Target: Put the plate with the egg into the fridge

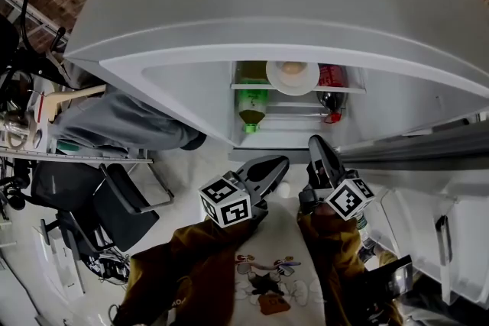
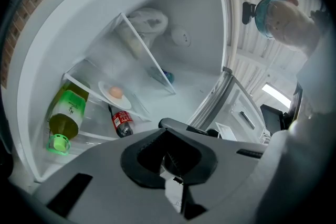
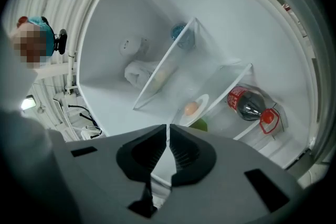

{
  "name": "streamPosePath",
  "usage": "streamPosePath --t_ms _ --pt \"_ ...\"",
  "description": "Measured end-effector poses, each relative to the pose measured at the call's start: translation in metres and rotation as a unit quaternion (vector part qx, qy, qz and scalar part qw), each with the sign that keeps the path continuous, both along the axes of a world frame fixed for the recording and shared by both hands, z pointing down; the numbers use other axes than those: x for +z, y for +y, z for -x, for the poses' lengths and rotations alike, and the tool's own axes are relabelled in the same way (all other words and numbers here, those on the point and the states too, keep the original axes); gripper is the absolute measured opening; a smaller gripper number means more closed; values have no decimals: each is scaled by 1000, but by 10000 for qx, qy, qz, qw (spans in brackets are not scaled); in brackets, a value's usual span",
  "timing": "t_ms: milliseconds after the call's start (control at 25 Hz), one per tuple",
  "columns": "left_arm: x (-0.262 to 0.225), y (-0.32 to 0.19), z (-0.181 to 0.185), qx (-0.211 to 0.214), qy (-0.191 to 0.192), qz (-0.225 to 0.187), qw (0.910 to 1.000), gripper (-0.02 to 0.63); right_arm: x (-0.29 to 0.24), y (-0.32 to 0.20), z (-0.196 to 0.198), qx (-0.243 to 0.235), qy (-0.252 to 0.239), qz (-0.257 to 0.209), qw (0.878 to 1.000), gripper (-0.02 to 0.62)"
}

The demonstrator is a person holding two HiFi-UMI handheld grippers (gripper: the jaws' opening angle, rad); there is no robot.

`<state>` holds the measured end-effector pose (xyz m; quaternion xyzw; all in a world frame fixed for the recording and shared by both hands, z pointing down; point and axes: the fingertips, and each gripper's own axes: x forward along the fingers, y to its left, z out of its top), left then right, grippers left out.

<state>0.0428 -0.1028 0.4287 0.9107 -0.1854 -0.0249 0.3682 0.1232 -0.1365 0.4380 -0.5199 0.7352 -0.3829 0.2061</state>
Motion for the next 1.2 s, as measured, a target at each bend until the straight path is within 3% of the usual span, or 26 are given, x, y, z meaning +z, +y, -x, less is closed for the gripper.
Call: streamPosePath --t_ms 640,920,1200 --pt "3 4 -9 121 -52 9 9999 6 -2 17 3 41 150 -127 9998 6" --pt "5 3 -5 74 -68 20 9999 5 3 23 18 -150 715 -140 9972 6" --pt "4 2 -2 18 -51 40 10000 6 0 24 25 -262 728 -213 9968 6"
